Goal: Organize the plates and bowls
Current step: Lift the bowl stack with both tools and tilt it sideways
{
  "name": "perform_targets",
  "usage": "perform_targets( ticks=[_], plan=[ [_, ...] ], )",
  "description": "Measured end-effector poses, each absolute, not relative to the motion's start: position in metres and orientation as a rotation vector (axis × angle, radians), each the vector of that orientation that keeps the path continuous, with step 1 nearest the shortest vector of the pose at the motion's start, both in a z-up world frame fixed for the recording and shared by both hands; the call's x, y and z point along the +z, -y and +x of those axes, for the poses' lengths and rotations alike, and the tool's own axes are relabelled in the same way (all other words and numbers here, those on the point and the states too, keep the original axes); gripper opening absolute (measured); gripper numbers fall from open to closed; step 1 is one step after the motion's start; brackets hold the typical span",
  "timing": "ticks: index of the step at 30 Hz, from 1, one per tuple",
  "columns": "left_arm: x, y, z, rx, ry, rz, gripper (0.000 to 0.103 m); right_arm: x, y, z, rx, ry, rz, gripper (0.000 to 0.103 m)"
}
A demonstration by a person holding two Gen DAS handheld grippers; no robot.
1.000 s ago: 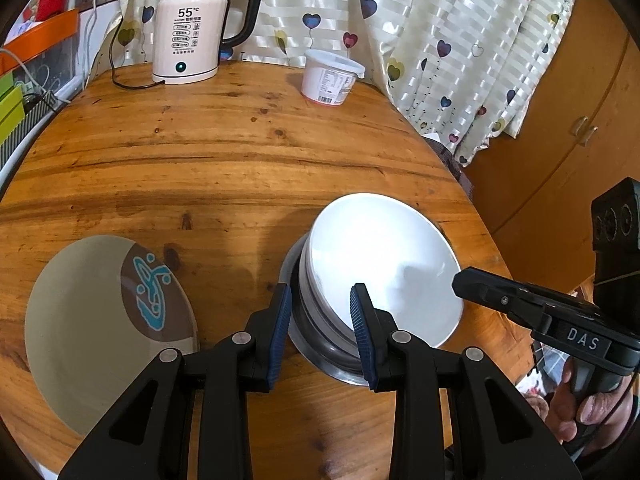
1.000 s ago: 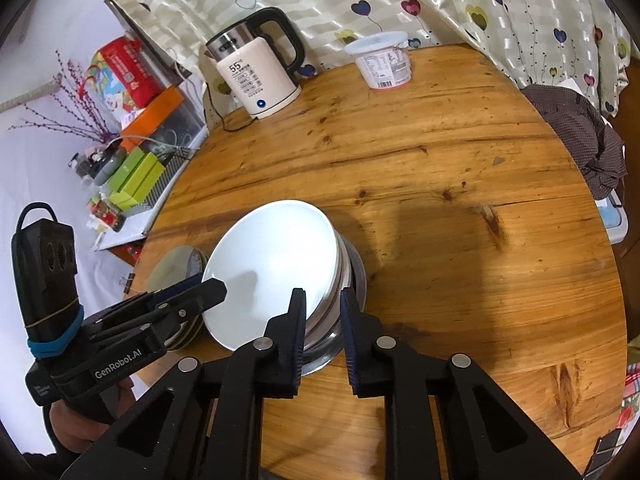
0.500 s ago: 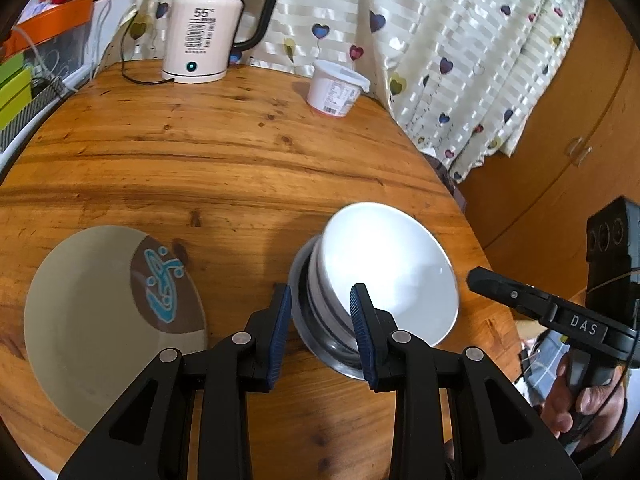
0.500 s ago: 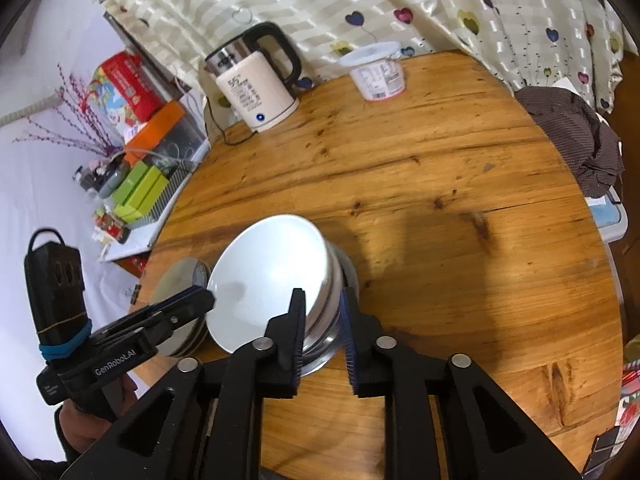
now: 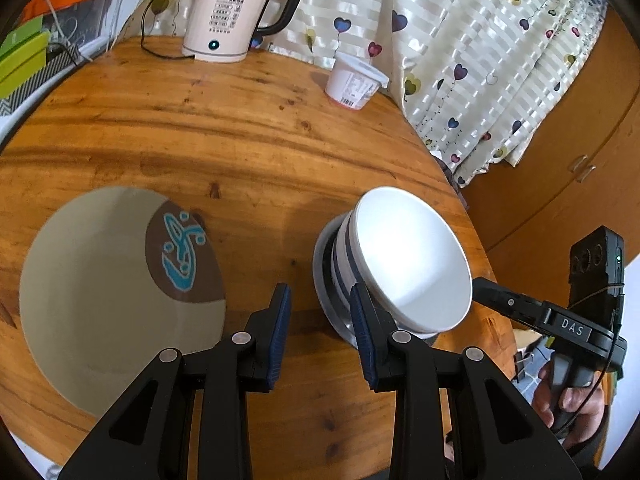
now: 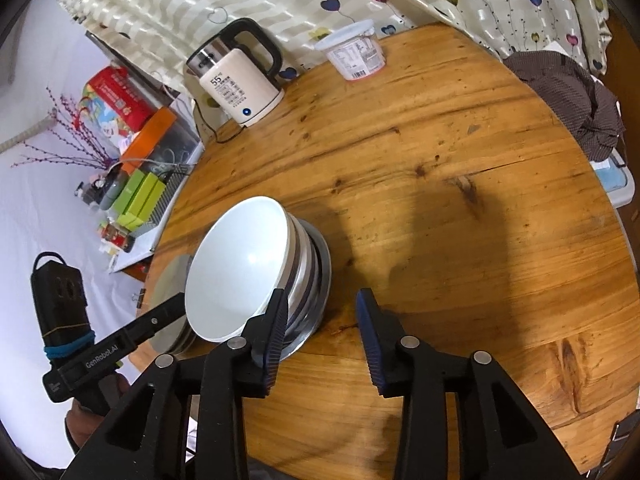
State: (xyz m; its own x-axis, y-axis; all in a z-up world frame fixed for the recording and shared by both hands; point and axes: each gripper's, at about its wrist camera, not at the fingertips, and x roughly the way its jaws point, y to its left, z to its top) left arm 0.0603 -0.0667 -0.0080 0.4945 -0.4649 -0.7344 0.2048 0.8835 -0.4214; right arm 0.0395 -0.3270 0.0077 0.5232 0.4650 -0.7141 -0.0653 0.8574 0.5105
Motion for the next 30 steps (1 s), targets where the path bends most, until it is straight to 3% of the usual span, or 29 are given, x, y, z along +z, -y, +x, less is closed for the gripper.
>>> perform_targets(
  ticks=[3,5,11,21,30],
  plan=[
    [-0.012,0.067,0.059,-0.414,-0.986,-0.305,0.032,0.005,0.325,0.041,0.341,-0.983,0.46,0.034],
    [-0.016,0.067,0.06,-0.422,-0.996,-0.317,0.032,0.002,0.324,0.041,0.349,-0.992,0.467,0.026],
    [-0.024,0.065,0.062,-0.443,-1.025,-0.361,0.032,-0.008,0.326,0.045,0.37,-1.024,0.511,0.016],
    [-0.036,0.056,0.069,-0.48,-1.057,-0.469,0.032,-0.019,0.332,0.05,0.416,-1.045,0.585,0.013],
    [-0.041,0.057,0.073,-0.519,-1.056,-0.494,0.02,-0.023,0.335,0.055,0.443,-1.046,0.612,0.008]
  ],
)
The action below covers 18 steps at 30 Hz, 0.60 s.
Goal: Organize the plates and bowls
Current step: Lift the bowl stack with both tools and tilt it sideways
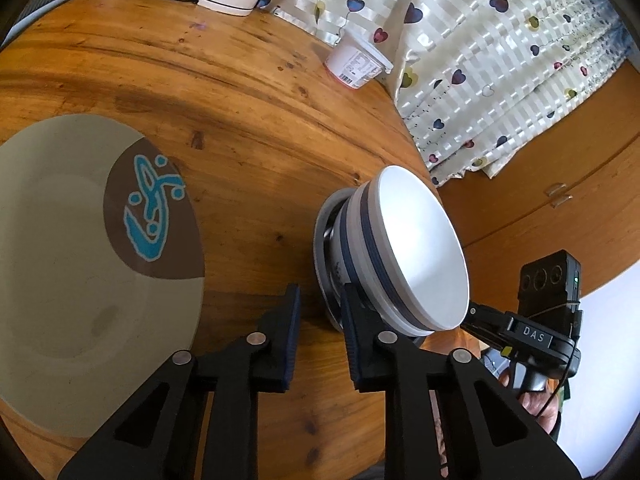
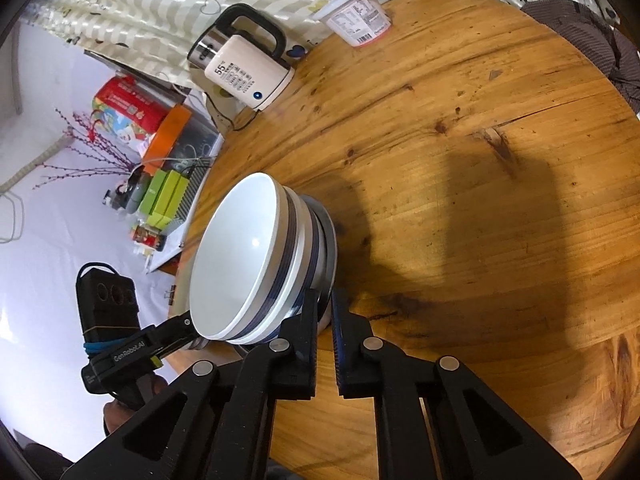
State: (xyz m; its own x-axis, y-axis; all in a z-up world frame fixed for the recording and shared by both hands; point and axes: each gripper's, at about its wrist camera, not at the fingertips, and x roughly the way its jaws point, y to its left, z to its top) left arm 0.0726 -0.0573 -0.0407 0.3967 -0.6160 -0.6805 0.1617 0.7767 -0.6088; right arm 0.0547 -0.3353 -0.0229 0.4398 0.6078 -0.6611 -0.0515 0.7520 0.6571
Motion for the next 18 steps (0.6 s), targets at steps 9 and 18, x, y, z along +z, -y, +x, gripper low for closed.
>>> perform_targets(
  ticks=[9,18],
  plan=[
    [-0.039,0.061,0.077,-0.556,-1.042,-0.496,0.011,-0.024,0.337,0.058,0.447,-1.043,0.625,0.008],
    [-0.048,0.055,0.085,-0.593,-1.074,-0.597,0.011,-0.026,0.342,0.062,0.455,-1.052,0.66,0.009]
  ],
)
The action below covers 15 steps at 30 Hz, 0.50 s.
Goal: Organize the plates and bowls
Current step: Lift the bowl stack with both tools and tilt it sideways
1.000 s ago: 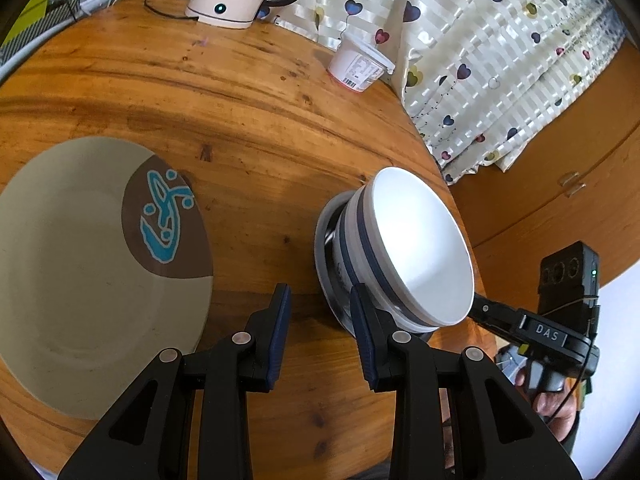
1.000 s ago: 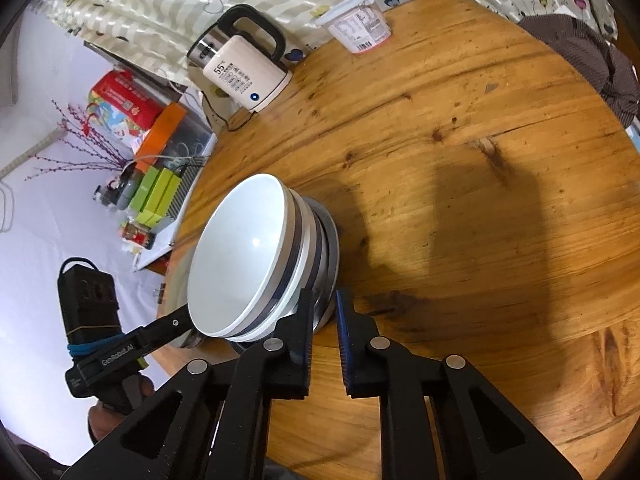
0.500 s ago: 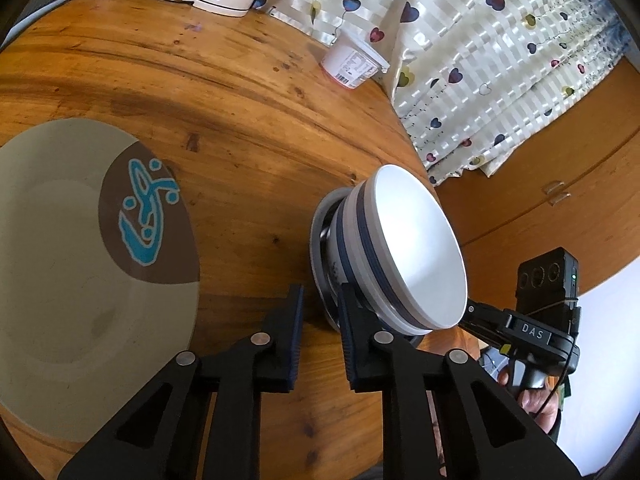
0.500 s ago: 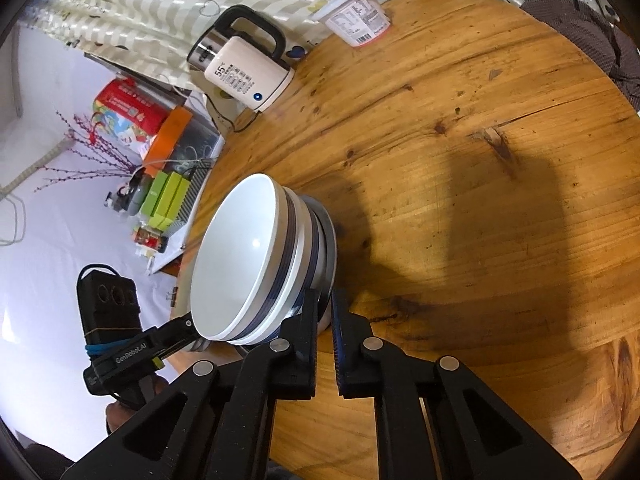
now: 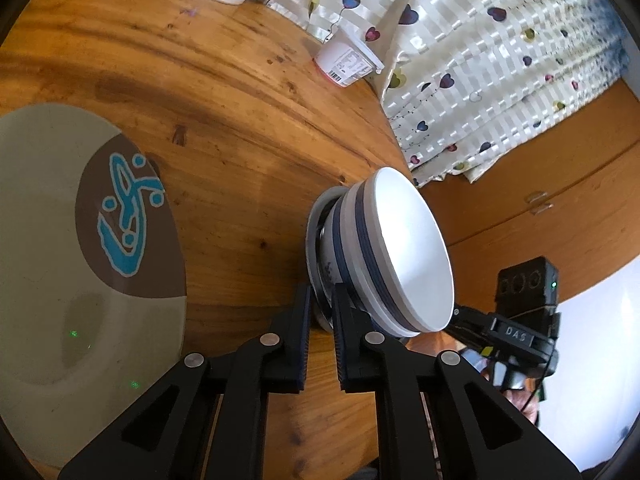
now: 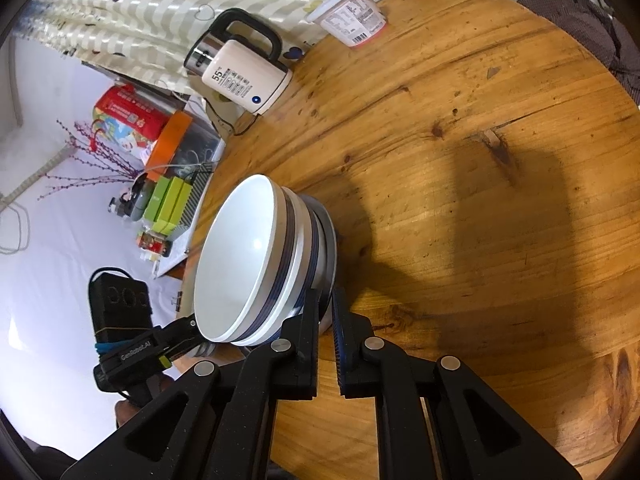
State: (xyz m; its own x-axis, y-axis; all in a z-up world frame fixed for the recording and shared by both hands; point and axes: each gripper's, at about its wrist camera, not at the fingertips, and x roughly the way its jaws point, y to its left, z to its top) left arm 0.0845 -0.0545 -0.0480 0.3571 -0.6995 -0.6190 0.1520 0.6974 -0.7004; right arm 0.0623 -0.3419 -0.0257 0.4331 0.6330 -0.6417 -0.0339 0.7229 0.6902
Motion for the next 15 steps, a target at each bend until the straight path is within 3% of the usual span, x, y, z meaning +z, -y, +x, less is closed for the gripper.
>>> perform_targets(
  ticks=[15],
  plan=[
    [-0.0488,0.0553,0.0881,-0.622,-1.07,-0.608,0.009,-0.0254,0.3432,0.0649,0.453,-1.035,0.653,0.008]
  ],
)
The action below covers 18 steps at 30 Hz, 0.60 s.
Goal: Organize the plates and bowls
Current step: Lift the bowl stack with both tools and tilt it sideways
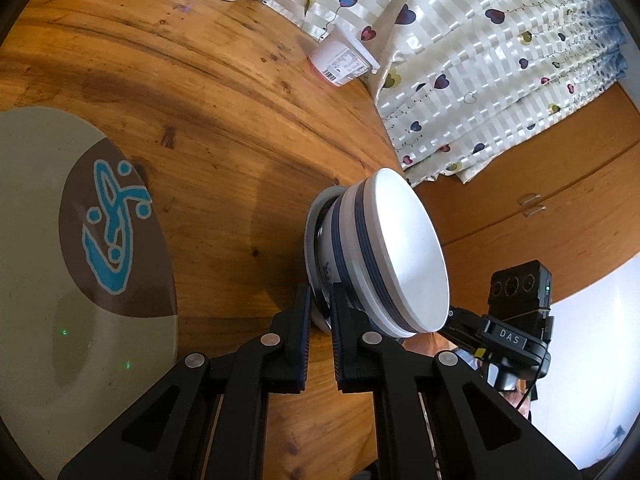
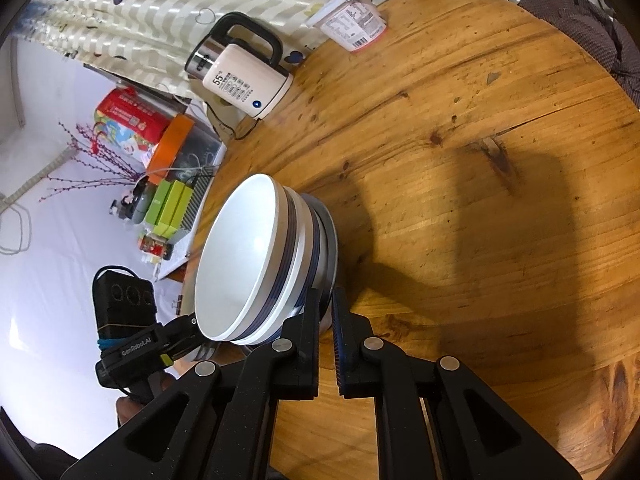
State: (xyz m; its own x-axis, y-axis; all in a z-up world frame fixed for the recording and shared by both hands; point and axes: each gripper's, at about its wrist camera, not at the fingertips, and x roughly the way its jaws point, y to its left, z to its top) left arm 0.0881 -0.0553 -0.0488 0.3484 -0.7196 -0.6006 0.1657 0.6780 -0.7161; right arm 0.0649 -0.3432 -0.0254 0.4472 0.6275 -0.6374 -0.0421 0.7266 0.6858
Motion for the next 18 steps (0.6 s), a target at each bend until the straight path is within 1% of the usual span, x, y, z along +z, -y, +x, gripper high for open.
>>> perform_targets(
  ticks=[18],
  plan=[
    [-0.0445,0.0616,0.0866,-0.62,-1.053,-0.58,0.009,-0.0228,0.3421,0.0644,0.441,-1.032,0.637,0.007]
  ],
)
